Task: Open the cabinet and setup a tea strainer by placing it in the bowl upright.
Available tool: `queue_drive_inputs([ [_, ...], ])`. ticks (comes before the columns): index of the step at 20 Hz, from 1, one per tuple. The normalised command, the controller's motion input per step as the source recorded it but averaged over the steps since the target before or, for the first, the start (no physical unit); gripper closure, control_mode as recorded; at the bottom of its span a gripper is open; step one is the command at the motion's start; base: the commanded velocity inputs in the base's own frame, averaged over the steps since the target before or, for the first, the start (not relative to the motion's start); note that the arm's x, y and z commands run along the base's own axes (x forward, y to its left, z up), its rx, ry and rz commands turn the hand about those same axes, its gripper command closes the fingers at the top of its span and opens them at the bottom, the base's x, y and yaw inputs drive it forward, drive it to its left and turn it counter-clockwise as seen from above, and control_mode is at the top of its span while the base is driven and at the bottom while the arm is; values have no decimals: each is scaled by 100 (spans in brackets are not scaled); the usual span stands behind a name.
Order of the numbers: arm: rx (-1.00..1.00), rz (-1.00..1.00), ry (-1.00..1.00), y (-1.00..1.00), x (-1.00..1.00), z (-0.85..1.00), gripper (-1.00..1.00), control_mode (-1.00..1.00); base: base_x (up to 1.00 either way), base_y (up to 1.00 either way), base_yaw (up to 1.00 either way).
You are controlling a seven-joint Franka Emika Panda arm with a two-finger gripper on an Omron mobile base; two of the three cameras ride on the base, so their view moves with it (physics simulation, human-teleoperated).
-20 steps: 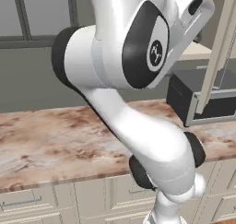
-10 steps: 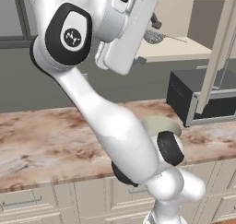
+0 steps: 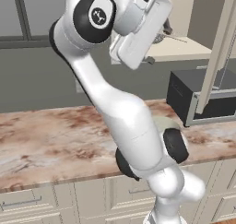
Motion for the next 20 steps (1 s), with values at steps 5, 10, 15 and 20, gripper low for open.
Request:
queue_drive_inputs([
  [5,4,0,2,-39,18,-28,-100,-100,0,0,0],
  [10,-16,-4,8,-17,17,-27,-100,-100,0,0,0],
  [15,-12,-1,17,-23,18,-30,-100,-100,0,0,0],
  [20,-10,-8,17,-31,9,-5,-100,-100,0,0,0],
])
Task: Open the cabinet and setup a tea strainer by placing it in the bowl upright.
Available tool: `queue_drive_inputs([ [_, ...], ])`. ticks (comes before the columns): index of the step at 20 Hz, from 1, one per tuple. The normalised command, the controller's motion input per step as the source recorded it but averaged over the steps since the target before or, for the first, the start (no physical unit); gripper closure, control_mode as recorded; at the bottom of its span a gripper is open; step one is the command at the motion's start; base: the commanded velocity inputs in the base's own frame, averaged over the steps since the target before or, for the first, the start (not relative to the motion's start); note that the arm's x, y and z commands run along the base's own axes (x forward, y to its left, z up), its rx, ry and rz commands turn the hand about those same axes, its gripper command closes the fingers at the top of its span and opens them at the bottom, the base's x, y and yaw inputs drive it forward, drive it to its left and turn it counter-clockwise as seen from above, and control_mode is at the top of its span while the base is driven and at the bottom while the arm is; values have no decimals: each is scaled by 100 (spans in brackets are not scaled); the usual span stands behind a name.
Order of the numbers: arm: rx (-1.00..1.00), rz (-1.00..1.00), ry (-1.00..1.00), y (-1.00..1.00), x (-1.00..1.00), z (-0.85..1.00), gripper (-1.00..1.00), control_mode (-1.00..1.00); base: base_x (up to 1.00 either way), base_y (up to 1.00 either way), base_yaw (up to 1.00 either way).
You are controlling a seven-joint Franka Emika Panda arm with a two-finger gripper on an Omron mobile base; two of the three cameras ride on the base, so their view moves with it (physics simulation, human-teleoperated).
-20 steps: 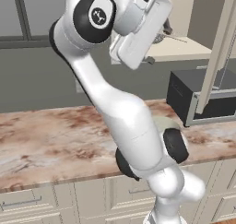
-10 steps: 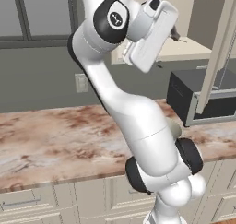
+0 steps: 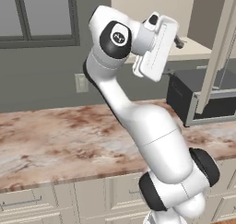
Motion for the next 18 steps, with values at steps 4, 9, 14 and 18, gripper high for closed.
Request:
queue_drive_inputs([
  [4,-14,-13,15,-40,4,0,-100,-100,0,0,0],
  [9,-14,-19,13,-46,3,0,-100,-100,0,0,0],
  [14,-11,-33,15,-68,-5,0,-100,-100,0,0,0],
  [18,-1,-35,9,-97,-31,0,-100,-100,0,0,0],
])
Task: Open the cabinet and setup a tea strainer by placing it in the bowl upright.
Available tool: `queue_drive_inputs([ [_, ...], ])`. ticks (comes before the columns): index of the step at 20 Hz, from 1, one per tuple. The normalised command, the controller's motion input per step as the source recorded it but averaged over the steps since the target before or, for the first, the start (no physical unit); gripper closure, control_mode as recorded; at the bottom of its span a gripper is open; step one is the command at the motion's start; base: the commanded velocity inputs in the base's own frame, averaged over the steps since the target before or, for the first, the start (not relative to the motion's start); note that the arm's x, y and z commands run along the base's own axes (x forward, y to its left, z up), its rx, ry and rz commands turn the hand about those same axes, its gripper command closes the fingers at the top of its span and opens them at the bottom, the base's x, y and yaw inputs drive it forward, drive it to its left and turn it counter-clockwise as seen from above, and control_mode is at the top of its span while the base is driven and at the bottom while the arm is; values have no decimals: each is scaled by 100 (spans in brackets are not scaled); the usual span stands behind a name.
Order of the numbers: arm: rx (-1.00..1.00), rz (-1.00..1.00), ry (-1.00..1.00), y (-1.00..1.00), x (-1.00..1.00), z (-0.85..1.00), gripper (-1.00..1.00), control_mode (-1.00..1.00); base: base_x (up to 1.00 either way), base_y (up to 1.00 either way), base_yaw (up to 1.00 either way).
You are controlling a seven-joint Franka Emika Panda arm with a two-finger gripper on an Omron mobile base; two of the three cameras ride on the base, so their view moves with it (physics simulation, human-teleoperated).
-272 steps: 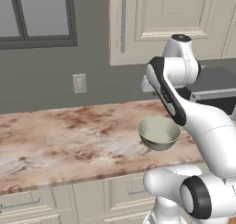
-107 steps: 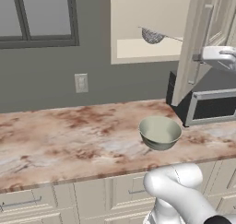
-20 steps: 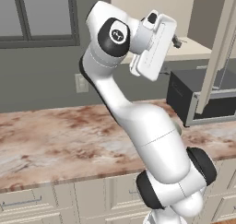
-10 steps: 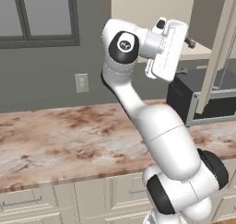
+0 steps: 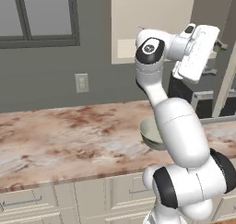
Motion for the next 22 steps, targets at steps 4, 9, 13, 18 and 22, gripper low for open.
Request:
queue_drive_inputs([
  [4,0,-18,6,-100,-36,7,-100,-100,0,0,0],
  [9,0,-2,1,-100,-49,7,-100,-100,0,0,0],
  [13,7,11,-3,-55,-11,0,-100,-100,0,0,0],
  [18,3,13,-1,-11,0,0,-100,-100,0,0,0],
  [22,0,7,0,15,0,0,-100,-100,0,0,0],
])
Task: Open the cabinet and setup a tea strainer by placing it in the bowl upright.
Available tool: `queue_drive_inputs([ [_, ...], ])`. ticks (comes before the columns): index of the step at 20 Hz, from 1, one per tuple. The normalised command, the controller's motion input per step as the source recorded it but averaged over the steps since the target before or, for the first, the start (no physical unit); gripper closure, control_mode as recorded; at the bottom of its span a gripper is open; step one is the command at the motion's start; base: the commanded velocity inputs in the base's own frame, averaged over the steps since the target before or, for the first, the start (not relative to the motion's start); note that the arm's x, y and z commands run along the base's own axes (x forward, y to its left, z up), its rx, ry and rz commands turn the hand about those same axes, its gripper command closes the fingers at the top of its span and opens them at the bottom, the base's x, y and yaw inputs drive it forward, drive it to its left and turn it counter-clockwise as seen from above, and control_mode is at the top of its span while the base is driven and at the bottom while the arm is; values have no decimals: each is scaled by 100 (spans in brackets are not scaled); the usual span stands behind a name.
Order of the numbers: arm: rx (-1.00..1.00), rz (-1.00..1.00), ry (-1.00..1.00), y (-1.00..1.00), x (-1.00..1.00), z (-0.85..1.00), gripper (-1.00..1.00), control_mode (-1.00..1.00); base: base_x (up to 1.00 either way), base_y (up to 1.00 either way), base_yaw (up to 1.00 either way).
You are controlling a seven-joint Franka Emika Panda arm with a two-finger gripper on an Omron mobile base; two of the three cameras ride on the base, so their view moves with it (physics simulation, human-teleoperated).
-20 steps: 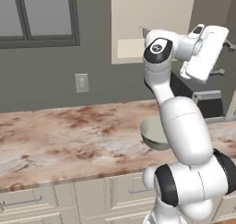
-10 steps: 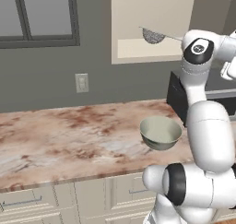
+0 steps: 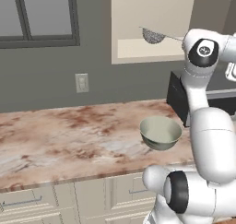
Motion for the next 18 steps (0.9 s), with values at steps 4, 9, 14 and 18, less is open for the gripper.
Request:
queue_drive_inputs([
  [4,4,20,0,66,0,-1,-100,-100,0,0,0],
  [9,21,40,-8,90,13,-3,-100,-100,0,0,0],
  [14,43,29,-30,46,75,-3,-100,-100,0,0,0],
  [18,46,22,-45,36,100,-1,-100,-100,0,0,0],
])
